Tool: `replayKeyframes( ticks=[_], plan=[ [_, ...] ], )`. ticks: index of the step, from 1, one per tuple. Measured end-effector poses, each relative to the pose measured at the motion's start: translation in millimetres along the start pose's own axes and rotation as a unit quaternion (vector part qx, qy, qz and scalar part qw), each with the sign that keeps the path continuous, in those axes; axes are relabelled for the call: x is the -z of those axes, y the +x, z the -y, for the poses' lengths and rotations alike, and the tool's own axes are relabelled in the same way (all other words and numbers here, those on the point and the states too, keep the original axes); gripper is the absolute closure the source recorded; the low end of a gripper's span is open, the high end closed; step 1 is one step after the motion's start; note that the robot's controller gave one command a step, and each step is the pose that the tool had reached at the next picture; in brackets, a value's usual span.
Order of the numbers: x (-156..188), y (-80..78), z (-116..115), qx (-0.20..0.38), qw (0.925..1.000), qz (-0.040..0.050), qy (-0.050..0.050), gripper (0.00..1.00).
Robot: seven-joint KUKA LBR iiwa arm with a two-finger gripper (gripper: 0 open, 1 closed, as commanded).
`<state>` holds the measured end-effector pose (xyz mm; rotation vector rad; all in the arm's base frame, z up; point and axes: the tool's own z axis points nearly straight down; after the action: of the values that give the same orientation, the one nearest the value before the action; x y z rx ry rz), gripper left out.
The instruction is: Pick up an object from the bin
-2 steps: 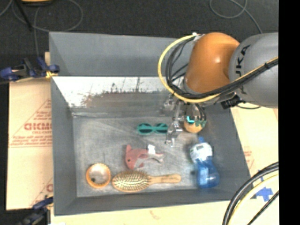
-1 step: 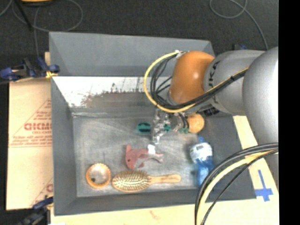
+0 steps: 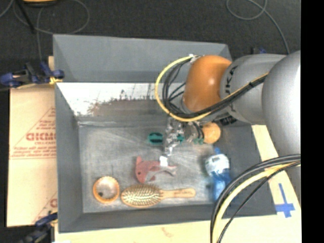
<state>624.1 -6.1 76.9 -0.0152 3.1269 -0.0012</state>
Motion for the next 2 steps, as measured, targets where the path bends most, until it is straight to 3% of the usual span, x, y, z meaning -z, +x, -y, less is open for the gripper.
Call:
replayKeyframes(
  ticks=[1, 2],
  plan=[
    [129.4, -22.9, 2.9, 0.169, 0.9855, -0.0013, 0.000, 1.00],
    [126.1, -21.3, 2.2, 0.168, 0.9857, -0.0043, -0.002, 0.00]
  ],
)
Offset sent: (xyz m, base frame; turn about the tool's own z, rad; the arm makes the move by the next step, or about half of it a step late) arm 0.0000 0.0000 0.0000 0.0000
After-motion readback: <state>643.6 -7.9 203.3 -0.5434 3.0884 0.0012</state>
